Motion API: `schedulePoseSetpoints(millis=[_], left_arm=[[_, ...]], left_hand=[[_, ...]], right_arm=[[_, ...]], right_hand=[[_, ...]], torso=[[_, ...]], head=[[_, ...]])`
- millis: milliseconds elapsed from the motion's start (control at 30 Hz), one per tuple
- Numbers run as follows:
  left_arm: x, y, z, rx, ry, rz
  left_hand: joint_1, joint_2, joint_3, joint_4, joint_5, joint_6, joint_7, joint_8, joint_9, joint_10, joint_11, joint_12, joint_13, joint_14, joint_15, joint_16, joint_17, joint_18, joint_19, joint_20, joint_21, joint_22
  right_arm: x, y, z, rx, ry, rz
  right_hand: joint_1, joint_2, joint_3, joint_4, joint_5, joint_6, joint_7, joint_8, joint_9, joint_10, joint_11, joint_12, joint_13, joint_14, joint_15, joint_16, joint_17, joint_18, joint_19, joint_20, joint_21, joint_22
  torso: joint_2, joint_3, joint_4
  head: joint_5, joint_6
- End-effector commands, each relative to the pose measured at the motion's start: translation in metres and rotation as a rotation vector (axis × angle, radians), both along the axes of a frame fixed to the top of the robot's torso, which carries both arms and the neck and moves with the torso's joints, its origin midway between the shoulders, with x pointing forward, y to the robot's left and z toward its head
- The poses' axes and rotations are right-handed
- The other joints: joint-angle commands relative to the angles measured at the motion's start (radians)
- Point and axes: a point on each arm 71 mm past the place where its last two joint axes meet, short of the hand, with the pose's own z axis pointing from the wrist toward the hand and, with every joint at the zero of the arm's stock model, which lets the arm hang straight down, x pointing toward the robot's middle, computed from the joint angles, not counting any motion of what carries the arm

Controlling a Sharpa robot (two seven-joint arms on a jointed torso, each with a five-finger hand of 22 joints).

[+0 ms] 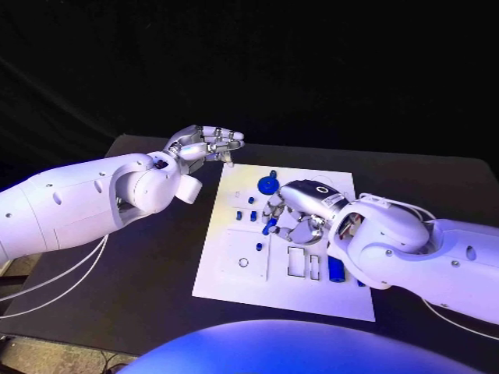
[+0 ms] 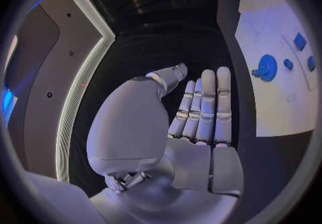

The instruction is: Assemble the parts on the task board

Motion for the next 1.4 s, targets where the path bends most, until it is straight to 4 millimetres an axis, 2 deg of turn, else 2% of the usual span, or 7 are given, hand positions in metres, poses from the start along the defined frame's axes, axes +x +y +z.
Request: schedulePoseSetpoints(millis=[33,200,300,433,533,833,1400], left_arm=[[0.000,-0.004,0.001,-0.012,-0.006,-0.021],[0.000,-0.006,0.001,-0.014,-0.005,-0.027],[0.000,-0.007,0.001,-0.015,-0.005,-0.029],[0.000,-0.008,0.001,-0.015,-0.004,-0.030],[0.000,-0.008,0.001,-0.015,-0.004,-0.030],[0.000,-0.008,0.001,-0.016,-0.003,-0.033],[0.000,-0.007,0.001,-0.014,-0.002,-0.032]], left_hand=[[0.005,0.002,-0.004,0.000,0.004,-0.008,0.016,-0.003,-0.001,-0.005,0.001,0.003,-0.001,-0.001,0.003,-0.004,-0.002,0.014,0.008,-0.002,-0.004,-0.002],[0.005,0.002,-0.004,0.000,0.004,-0.008,0.016,-0.003,-0.001,-0.005,0.001,0.003,-0.001,-0.001,0.003,-0.004,-0.002,0.014,0.008,-0.002,-0.004,-0.002],[0.005,0.002,-0.004,0.000,0.004,-0.008,0.016,-0.003,-0.001,-0.005,0.001,0.003,-0.001,-0.001,0.003,-0.004,-0.002,0.014,0.008,-0.002,-0.004,-0.002],[0.005,0.002,-0.004,0.000,0.004,-0.008,0.016,-0.003,-0.001,-0.005,0.001,0.003,-0.001,-0.001,0.003,-0.004,-0.002,0.014,0.008,-0.002,-0.004,-0.002],[0.006,0.002,-0.006,-0.001,0.004,-0.008,0.016,-0.002,-0.001,-0.007,0.001,0.006,0.000,-0.002,0.003,-0.004,-0.002,0.014,0.009,-0.002,-0.005,-0.003],[0.006,0.002,-0.006,-0.001,0.004,-0.008,0.016,-0.002,-0.001,-0.007,0.001,0.006,0.000,-0.002,0.003,-0.004,-0.002,0.014,0.009,-0.002,-0.005,-0.003],[0.006,0.002,-0.006,-0.001,0.004,-0.008,0.016,-0.002,-0.001,-0.007,0.001,0.006,0.000,-0.002,0.003,-0.004,-0.002,0.014,0.009,-0.002,-0.005,-0.003]], right_arm=[[-0.008,0.012,-0.006,0.017,-0.010,0.056],[-0.016,0.029,-0.024,0.007,0.029,0.095],[-0.016,0.033,-0.033,-0.005,0.053,0.100],[-0.019,0.036,-0.043,-0.022,0.076,0.105],[-0.020,0.037,-0.046,-0.032,0.083,0.109],[-0.020,0.040,-0.051,-0.060,0.080,0.117],[-0.015,0.037,-0.055,-0.131,0.033,0.085]], right_hand=[[0.000,0.008,0.001,-0.009,0.002,0.000,0.004,0.004,0.001,0.054,-0.050,-0.007,0.001,0.004,-0.007,0.002,-0.003,-0.009,0.004,-0.002,-0.004,0.185],[-0.002,0.008,0.004,-0.013,0.002,-0.002,0.004,0.004,0.002,0.054,-0.049,-0.009,0.001,0.004,-0.007,0.002,-0.004,-0.009,0.003,-0.002,-0.006,0.184],[-0.004,0.007,0.004,-0.014,0.001,-0.003,0.005,0.004,0.002,0.054,-0.048,-0.010,0.000,0.004,-0.007,0.002,-0.004,-0.009,0.002,-0.002,-0.007,0.184],[-0.006,0.007,0.005,-0.015,0.001,-0.004,0.005,0.004,0.003,0.053,-0.048,-0.011,0.000,0.004,-0.006,0.002,-0.005,-0.008,0.002,-0.002,-0.008,0.183],[-0.006,0.007,0.005,-0.015,0.001,-0.004,0.005,0.004,0.003,0.053,-0.048,-0.011,0.000,0.004,-0.006,0.002,-0.005,-0.008,0.002,-0.002,-0.008,0.183],[-0.010,0.007,0.008,-0.020,0.001,-0.007,0.006,0.003,0.004,0.052,-0.047,-0.014,0.000,0.003,-0.006,0.001,-0.007,-0.008,0.001,-0.001,-0.009,0.183],[-0.013,0.006,0.010,-0.024,0.001,-0.009,0.007,0.003,0.004,0.052,-0.047,-0.016,0.000,0.003,-0.005,0.001,-0.007,-0.009,0.002,-0.001,-0.006,0.184]], torso=[[0.000,-0.0011,0.0011],[0.000,-0.0011,0.0010],[-0.001,-0.0017,0.0008],[0.000,-0.0003,0.0002],[0.001,0.0002,-0.0013],[0.001,0.0007,0.0001],[0.000,0.0000,-0.0001]], head=[[0.003,0.000],[0.011,0.000],[0.014,0.000],[0.019,0.000],[0.021,0.000],[0.021,0.000],[0.024,0.000]])
